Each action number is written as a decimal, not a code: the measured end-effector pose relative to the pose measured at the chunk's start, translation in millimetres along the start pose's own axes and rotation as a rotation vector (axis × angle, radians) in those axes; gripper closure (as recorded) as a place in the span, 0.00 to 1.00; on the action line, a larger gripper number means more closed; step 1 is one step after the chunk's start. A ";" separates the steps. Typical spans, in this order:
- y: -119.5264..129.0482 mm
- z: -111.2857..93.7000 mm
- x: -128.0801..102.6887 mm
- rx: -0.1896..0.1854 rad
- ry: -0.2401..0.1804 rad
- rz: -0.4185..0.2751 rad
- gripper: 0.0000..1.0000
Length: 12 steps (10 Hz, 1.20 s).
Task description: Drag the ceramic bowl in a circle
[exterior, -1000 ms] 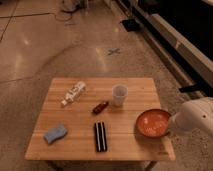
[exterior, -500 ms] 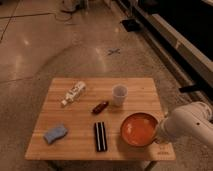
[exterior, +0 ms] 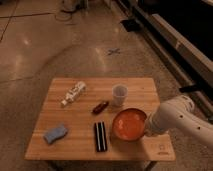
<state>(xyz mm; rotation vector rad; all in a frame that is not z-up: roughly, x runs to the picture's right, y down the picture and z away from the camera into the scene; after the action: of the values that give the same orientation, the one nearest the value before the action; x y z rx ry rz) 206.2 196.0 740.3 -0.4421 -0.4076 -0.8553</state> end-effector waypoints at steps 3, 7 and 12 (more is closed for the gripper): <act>-10.2 9.2 37.9 -0.011 0.048 0.025 1.00; 1.3 13.2 89.3 -0.044 0.118 0.080 1.00; 83.8 10.7 125.9 -0.166 0.186 0.152 1.00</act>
<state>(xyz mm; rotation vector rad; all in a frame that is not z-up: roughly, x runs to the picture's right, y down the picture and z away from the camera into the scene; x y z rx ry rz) 345.0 171.3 796.1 -0.5346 -0.1298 -0.7771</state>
